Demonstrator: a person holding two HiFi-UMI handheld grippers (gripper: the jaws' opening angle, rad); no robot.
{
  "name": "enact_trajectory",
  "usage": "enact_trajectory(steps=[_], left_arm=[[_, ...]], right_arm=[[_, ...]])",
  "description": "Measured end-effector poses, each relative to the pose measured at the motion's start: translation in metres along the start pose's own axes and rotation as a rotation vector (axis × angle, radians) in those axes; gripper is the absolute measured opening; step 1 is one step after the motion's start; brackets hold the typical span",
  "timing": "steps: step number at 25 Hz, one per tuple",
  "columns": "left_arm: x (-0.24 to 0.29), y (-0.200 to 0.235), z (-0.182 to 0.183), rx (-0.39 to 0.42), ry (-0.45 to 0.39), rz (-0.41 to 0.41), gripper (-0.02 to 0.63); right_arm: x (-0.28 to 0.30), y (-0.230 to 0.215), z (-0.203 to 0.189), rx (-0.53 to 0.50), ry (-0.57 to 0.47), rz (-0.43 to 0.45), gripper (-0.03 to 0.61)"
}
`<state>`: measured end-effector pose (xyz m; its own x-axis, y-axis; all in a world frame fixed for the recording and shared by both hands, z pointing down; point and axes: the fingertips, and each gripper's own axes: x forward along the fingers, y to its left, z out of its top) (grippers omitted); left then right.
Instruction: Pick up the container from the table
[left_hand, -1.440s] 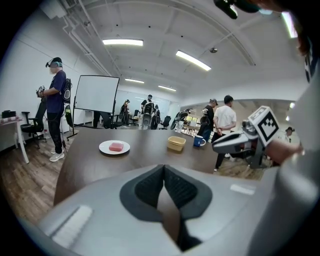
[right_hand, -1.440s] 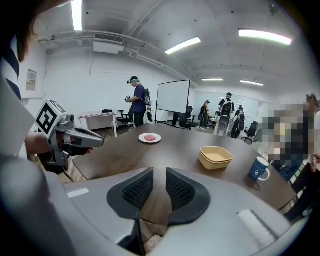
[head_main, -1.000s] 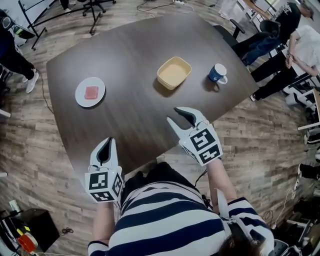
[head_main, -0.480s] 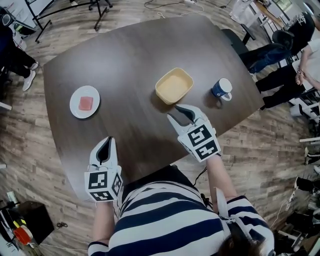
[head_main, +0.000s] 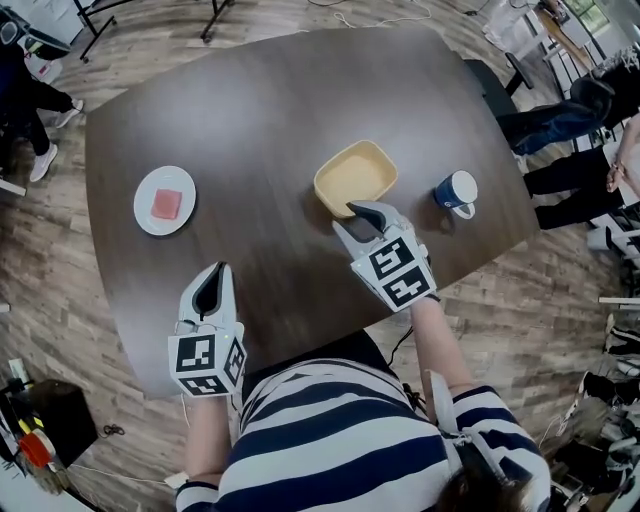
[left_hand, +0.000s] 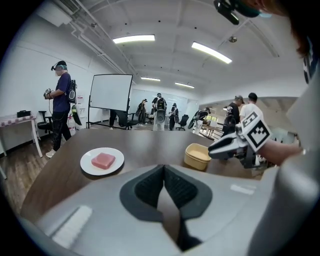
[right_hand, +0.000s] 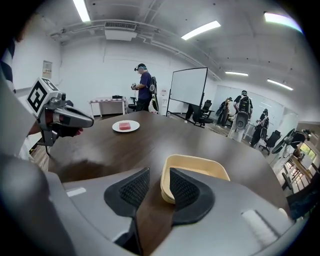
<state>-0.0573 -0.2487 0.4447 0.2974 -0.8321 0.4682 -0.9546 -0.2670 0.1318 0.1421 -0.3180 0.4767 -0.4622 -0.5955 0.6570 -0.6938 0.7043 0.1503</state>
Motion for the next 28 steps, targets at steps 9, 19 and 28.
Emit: enact_trajectory(steps=[9,19,28], left_arm=[[0.023,-0.003,-0.002,0.000,0.019,0.020,0.000],[0.033,0.003,-0.008,-0.019,0.040,0.051,0.000],[0.034,0.009,-0.012,-0.027,0.034,0.064,0.000]], right_arm=[[0.033,-0.004,-0.014,-0.114,0.094,0.061,0.127],[0.058,-0.003,-0.027,-0.242,0.199,0.087,0.115],[0.066,-0.002,-0.038,-0.300,0.257,0.069,0.054]])
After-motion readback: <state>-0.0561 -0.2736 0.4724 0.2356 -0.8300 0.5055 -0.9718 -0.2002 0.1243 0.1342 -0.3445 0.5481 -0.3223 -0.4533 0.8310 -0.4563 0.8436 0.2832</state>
